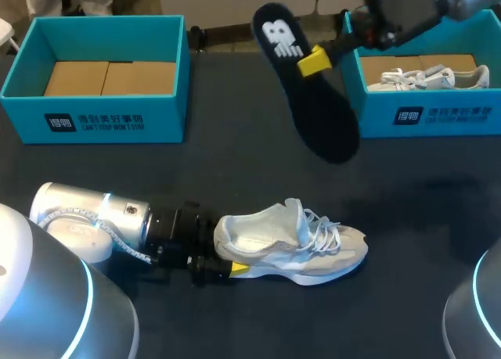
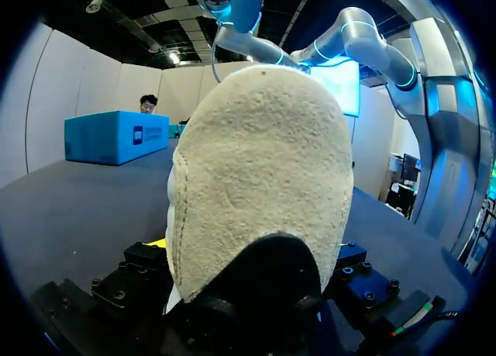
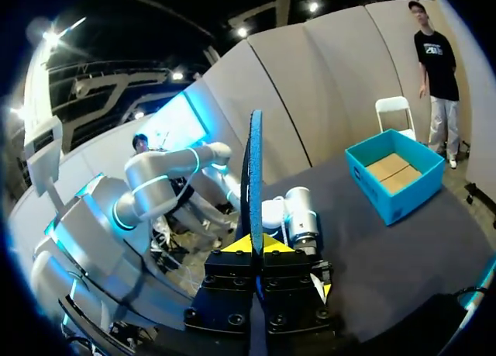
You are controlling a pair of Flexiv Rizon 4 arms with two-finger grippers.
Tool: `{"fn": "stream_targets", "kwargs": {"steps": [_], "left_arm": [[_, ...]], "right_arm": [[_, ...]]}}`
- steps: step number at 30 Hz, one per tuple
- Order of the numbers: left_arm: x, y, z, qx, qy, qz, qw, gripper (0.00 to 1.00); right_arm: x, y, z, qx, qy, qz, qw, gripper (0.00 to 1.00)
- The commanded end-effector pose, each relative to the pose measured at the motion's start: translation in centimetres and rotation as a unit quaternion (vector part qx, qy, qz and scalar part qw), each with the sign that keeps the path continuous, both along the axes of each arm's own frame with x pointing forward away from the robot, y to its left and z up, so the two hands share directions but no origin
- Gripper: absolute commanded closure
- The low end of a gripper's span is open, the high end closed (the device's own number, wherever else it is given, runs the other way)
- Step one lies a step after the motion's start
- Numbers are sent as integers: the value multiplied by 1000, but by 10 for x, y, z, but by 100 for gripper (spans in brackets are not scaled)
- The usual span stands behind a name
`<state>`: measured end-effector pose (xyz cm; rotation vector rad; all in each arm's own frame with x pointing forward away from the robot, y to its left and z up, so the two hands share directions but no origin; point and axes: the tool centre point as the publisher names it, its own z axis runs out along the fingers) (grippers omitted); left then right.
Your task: Take the shoe out of the shoebox, open the shoe tongue, remove and reinsert the insole, then place the shoe into the shoebox
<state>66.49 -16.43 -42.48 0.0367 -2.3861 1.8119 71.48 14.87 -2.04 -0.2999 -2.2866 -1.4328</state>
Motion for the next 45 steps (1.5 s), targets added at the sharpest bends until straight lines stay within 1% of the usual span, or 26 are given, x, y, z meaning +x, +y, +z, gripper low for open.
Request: {"fn": "stream_targets", "kwargs": {"steps": [1,15,17,19,22,24,25,27,30,32,34,36,40,44,45], "left_arm": [[0,3,-3,1,0,0,1000,100],[0,3,-3,1,0,0,1000,100],[0,3,-3,1,0,0,1000,100],[0,3,-3,1,0,0,1000,100],[0,3,-3,1,0,0,1000,100],[0,3,-3,1,0,0,1000,100],[0,3,-3,1,0,0,1000,100],[0,3,-3,1,0,0,1000,100],[0,3,-3,1,0,0,1000,100],[0,3,-3,1,0,0,1000,100],[0,3,-3,1,0,0,1000,100],[0,3,-3,1,0,0,1000,100],[0,3,-3,1,0,0,1000,100],[0,3,-3,1,0,0,1000,100],[0,3,-3,1,0,0,1000,100]], "right_arm": [[-8,-17,9,6,1,-40,999,100],[-8,-17,9,6,1,-40,999,100],[-9,-19,16,25,-13,-45,999,100],[-12,-21,23,28,-21,-47,998,100],[-20,-29,40,40,-40,-61,997,100],[-22,-31,44,41,-43,-63,996,100],[-29,-39,57,49,-56,-73,995,100],[-34,-48,65,57,-68,-85,992,100],[-40,-58,73,66,-75,-102,990,100],[-42,-60,76,73,-78,-104,989,100],[-51,-63,82,98,-84,-104,986,100],[-55,-64,84,95,-83,-106,986,100],[-66,-63,87,105,-80,-103,986,100],[-74,-59,89,101,-80,-105,986,100],[-79,-56,89,98,-80,-105,986,100]]}}
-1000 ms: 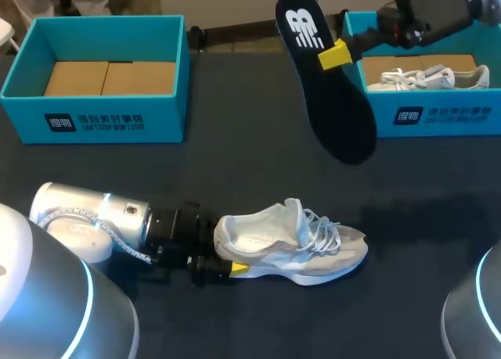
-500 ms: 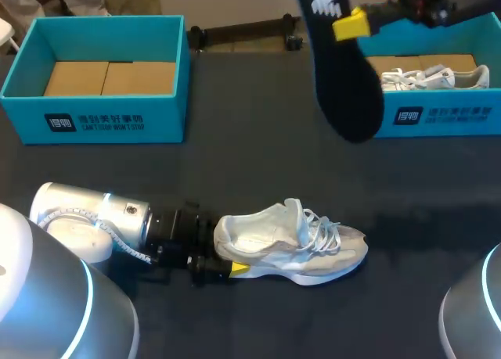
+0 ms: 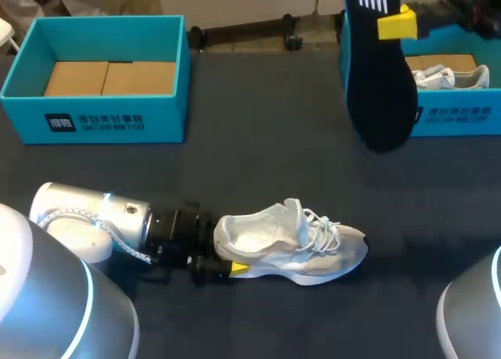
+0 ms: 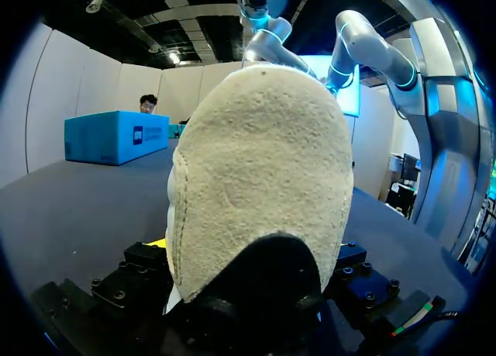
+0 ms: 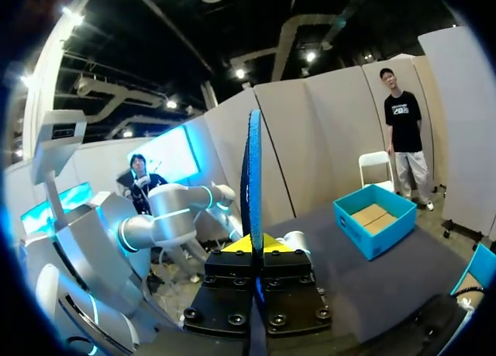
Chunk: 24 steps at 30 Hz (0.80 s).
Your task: Take the shoe out of the shoebox, open the shoe tongue, remove and reinsert the insole, then place the shoe into the shoebox
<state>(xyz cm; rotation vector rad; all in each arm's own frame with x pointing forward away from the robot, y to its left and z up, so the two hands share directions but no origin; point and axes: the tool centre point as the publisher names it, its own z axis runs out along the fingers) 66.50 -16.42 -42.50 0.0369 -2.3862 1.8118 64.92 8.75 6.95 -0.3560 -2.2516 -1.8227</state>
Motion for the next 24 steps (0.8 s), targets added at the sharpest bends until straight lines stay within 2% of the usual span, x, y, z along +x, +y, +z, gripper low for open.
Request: {"fn": "stream_targets", "kwargs": {"steps": [1,7,18,24], "left_arm": [[0,2,-3,0,0,0,1000,100],[0,2,-3,0,0,0,1000,100],[0,2,-3,0,0,0,1000,100],[0,2,-3,0,0,0,1000,100]], "right_arm": [[-16,6,-1,-4,-3,-14,1000,100],[-29,10,-5,6,26,-25,999,100],[-30,10,-3,8,27,-27,999,100],[-40,7,-12,20,55,-36,998,100]]}}
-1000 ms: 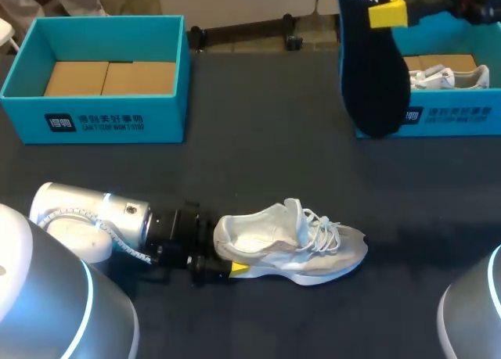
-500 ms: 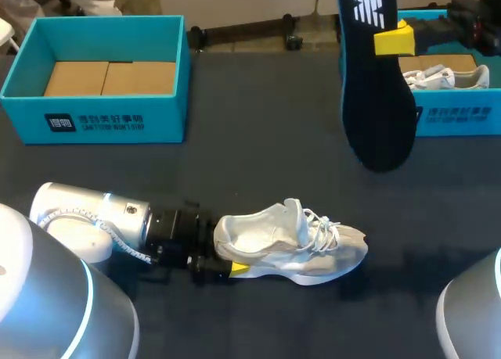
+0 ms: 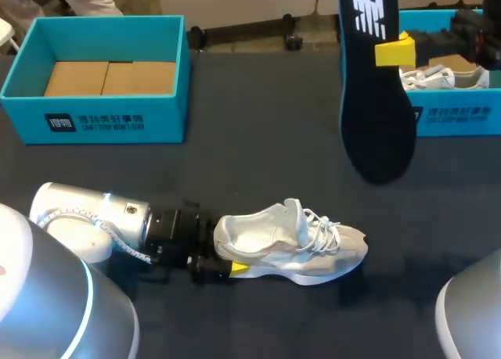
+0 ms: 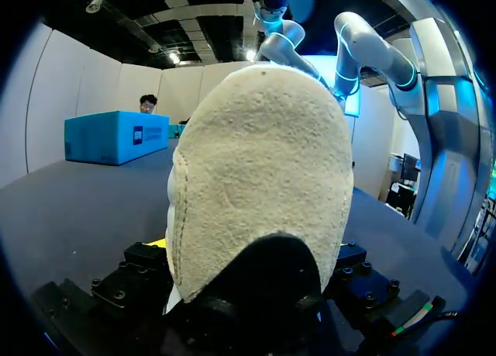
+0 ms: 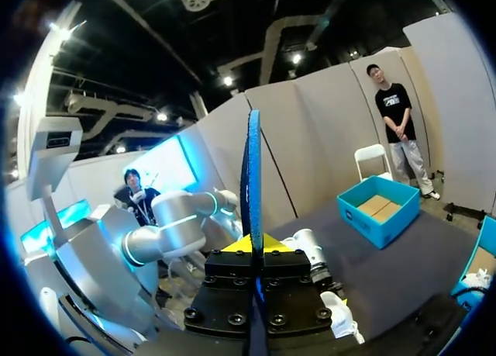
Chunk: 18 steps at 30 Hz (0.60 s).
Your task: Take the shoe out of the shoebox, open the shoe tongue, remove and reinsert the insole, then place the shoe into the shoebox
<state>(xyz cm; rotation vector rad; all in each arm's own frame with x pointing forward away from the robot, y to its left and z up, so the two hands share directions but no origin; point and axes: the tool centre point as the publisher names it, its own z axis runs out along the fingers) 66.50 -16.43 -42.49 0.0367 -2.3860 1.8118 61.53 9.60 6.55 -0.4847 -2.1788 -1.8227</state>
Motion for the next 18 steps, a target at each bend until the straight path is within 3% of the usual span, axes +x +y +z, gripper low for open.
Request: {"fn": "stream_targets", "kwargs": {"steps": [1,6,14,18], "left_arm": [[0,3,-3,0,0,0,1000,100],[0,3,-3,0,0,0,1000,100],[0,3,-3,0,0,0,1000,100],[0,3,-3,0,0,0,1000,100]], "right_arm": [[-7,-2,-8,9,15,-14,1000,100],[-13,-4,-13,17,37,-26,999,100],[-22,-6,-32,54,42,-36,997,100],[-22,-6,-32,54,42,-36,997,100]]}}
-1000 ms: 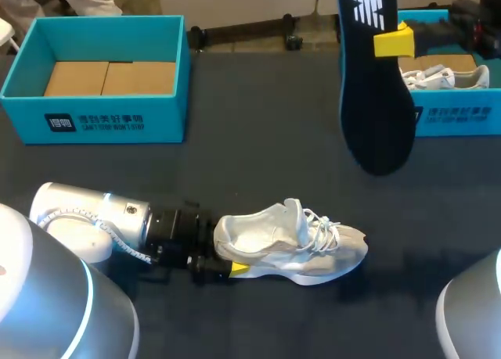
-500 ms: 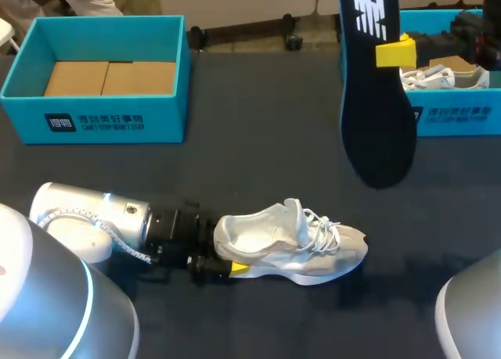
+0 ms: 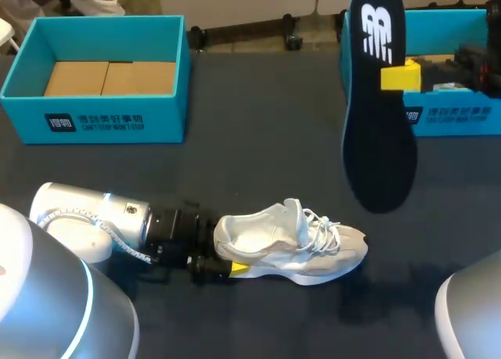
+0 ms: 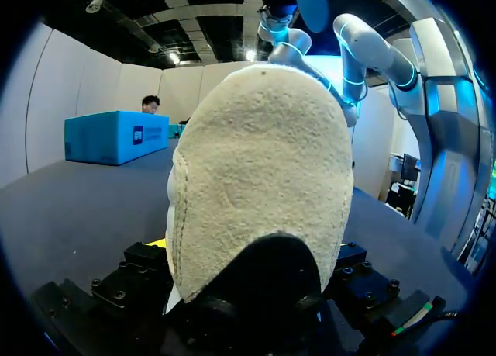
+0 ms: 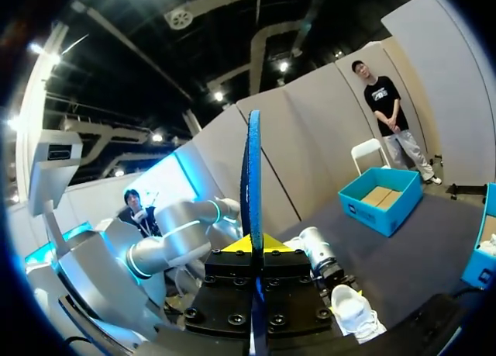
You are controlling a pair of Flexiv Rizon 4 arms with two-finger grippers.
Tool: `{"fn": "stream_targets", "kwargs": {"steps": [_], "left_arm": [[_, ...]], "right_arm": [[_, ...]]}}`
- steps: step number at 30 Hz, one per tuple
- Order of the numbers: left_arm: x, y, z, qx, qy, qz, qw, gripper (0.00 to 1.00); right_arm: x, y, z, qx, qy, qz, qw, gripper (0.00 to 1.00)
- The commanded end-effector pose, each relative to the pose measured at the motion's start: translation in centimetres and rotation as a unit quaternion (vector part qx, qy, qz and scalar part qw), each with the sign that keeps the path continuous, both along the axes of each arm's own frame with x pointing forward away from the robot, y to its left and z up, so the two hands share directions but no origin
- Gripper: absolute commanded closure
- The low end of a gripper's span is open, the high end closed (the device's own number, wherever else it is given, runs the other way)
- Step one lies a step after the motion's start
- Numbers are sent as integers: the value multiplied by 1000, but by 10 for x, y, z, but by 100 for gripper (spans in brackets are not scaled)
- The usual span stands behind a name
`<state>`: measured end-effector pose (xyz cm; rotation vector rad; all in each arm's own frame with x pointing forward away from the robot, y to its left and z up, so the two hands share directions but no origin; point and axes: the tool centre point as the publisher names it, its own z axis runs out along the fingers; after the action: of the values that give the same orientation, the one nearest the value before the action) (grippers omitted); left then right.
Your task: Take the shoe out of the shoebox, open the shoe tongue, remove and reinsert the insole, then place the shoe into the shoebox
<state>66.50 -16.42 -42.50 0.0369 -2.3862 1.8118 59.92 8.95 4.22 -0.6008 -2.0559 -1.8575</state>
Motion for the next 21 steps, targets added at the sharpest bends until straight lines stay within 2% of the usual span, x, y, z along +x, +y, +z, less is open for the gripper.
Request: {"fn": "stream_targets", "kwargs": {"steps": [1,10,11,12,13,15,21], "left_arm": [[0,2,-3,0,0,0,1000,100],[0,4,-1,0,-3,-1,1000,100],[0,5,0,0,-4,-3,1000,89],[-1,6,0,1,-7,-4,1000,71],[-1,6,0,1,-8,-4,1000,62],[-1,8,0,5,-7,-9,1000,0],[-3,14,1,16,-15,-13,1000,0]], "right_arm": [[-6,1,-9,19,-3,-12,1000,100],[-6,1,-9,19,-3,-12,1000,100],[-6,1,-9,19,-3,-12,1000,100],[-6,1,-9,19,-3,-12,1000,100],[-6,1,-9,19,-3,-12,1000,100],[-6,1,-9,19,-3,-12,1000,100],[-6,1,-9,19,-3,-12,1000,100]]}}
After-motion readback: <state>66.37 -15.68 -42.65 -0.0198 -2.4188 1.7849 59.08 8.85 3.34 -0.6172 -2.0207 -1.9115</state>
